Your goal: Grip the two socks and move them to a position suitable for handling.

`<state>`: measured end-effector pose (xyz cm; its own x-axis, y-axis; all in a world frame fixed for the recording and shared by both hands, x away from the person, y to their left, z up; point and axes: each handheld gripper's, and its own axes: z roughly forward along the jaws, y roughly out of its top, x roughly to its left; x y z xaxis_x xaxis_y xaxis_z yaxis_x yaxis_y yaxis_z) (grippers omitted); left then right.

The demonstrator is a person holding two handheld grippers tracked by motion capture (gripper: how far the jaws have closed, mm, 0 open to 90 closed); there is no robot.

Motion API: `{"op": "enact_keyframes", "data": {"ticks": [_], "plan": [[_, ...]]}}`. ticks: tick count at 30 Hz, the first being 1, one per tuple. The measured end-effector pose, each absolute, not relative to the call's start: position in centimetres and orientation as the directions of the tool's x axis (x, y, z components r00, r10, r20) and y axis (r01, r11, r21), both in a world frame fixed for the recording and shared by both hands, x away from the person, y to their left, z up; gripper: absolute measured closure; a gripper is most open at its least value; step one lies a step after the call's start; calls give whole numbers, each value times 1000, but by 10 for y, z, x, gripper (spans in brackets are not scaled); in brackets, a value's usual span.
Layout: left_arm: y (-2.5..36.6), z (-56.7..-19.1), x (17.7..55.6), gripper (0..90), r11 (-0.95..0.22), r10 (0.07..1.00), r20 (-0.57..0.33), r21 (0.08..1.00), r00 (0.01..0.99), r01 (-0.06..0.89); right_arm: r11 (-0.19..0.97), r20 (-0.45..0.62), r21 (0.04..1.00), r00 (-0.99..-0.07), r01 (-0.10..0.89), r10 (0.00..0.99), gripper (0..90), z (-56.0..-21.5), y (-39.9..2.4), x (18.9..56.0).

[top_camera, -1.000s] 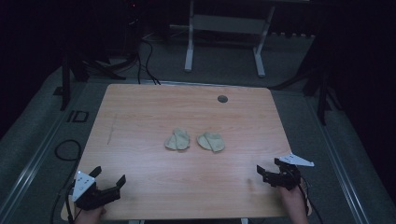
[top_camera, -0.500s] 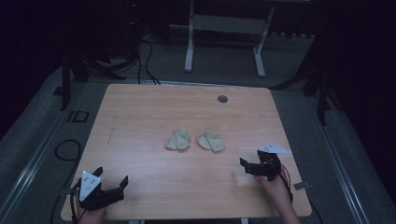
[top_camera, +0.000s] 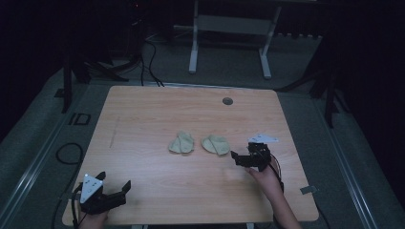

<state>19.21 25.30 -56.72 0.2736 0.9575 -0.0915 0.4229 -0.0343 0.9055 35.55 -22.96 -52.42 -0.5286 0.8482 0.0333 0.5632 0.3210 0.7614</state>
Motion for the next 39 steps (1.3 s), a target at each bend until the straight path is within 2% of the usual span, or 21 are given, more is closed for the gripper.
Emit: {"op": "enact_keyframes", "data": {"ticks": [4,12,23,26,28,31,32,39], "plan": [[253,-567,192,20,-38,956,-90,907,280,420,324,49,752,-539,574,841,166,-524,-211,369],[254,-567,192,20,-46,953,-86,907,290,419,350,58,723,-558,595,828,236,-531,-169,391],[257,-568,192,20,-51,952,-86,902,295,430,409,-13,670,-541,620,841,280,-551,-136,418],[258,-569,193,20,-51,952,-88,900,295,433,423,-42,670,-537,610,842,280,-555,-131,418],[258,-569,193,20,-49,951,-90,899,295,435,469,-104,661,-548,586,830,289,-558,-126,415],[258,-569,193,20,-53,952,-87,897,294,438,456,-101,670,-537,586,837,313,-559,-126,412],[258,-569,193,20,-53,952,-88,897,294,440,454,-102,674,-536,583,838,341,-559,-126,411],[257,-570,193,20,-56,951,-89,893,298,447,494,-167,669,-535,556,828,686,-557,-121,406]]}}
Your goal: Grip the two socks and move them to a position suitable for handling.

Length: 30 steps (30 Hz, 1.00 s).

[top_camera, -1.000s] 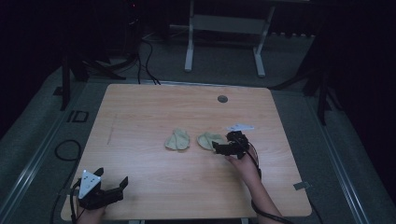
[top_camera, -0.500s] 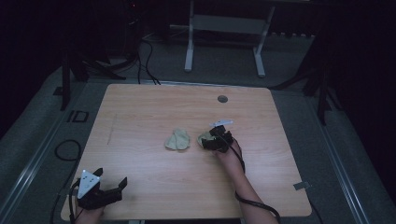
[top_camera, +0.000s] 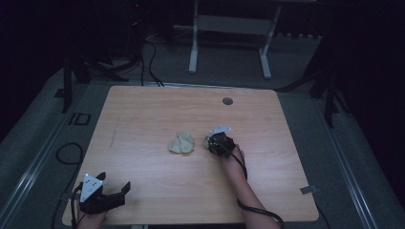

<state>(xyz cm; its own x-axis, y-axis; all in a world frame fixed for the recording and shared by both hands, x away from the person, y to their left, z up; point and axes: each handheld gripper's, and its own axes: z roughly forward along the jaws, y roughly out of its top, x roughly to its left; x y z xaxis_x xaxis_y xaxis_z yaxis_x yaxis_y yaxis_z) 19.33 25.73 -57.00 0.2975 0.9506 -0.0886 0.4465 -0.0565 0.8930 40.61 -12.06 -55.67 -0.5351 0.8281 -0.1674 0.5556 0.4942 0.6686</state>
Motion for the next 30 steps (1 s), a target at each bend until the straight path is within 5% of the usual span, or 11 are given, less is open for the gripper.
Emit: {"op": "enact_keyframes", "data": {"ticks": [4,30], "plan": [[258,-570,193,20,-49,951,-94,893,294,446,495,-149,662,-549,563,823,800,-552,-121,407],[258,-570,193,20,-53,950,-93,892,297,448,495,-123,732,-623,468,772,814,-489,-153,348]]}}
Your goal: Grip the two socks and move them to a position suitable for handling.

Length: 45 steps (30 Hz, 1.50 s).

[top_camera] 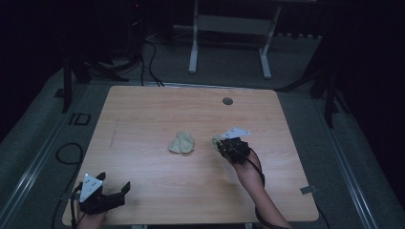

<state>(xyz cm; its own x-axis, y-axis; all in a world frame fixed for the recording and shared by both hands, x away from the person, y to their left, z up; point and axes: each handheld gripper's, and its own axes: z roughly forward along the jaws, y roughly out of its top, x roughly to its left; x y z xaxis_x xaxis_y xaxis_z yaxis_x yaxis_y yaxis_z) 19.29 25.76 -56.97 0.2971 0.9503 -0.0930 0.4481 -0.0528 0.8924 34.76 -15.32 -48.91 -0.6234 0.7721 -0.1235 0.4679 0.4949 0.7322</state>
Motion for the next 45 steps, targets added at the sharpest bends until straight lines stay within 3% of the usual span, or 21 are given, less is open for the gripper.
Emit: {"op": "enact_keyframes", "data": {"ticks": [17,35,39,45], "plan": [[256,-569,190,20,-56,952,-89,890,294,452,524,-122,735,-676,431,727,814,-495,-165,279],[249,-569,190,20,-77,946,-80,885,313,459,559,-84,681,-708,473,701,803,-546,-159,235],[248,-570,191,20,-85,944,-77,882,320,463,569,-83,669,-713,478,696,763,-556,-153,233],[246,-570,191,20,-88,943,-75,883,325,462,577,-103,673,-713,464,694,632,-559,-148,229]]}}
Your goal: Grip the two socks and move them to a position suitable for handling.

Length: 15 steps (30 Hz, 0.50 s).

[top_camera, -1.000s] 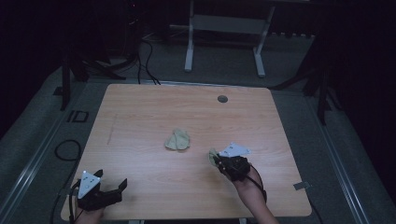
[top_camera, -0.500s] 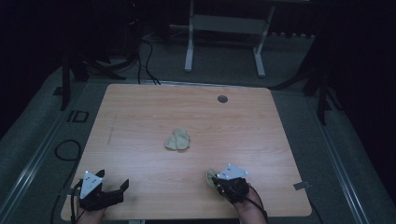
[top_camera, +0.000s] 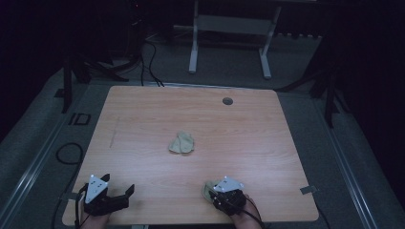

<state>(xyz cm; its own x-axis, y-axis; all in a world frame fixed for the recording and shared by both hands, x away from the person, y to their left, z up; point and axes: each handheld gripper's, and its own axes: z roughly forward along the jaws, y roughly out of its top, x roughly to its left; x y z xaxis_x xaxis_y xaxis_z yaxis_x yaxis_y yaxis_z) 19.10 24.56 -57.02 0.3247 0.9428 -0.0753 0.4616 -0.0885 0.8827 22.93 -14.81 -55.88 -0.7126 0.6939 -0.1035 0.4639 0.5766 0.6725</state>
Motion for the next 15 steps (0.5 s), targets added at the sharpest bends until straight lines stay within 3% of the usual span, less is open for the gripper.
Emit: {"op": "enact_keyframes", "data": {"ticks": [7,11,13,15], "plan": [[240,-569,191,20,-102,938,-69,882,340,460,581,-113,673,-713,458,692,496,-560,-140,228],[235,-566,190,20,-105,930,-76,882,358,459,564,-66,679,-726,470,685,460,-554,-142,228],[224,-562,189,20,-92,907,-124,874,402,477,539,-45,716,-741,444,670,388,-533,-153,231],[214,-559,190,20,-117,886,-131,864,444,490,533,-47,736,-754,417,655,389,-519,-162,236]]}}
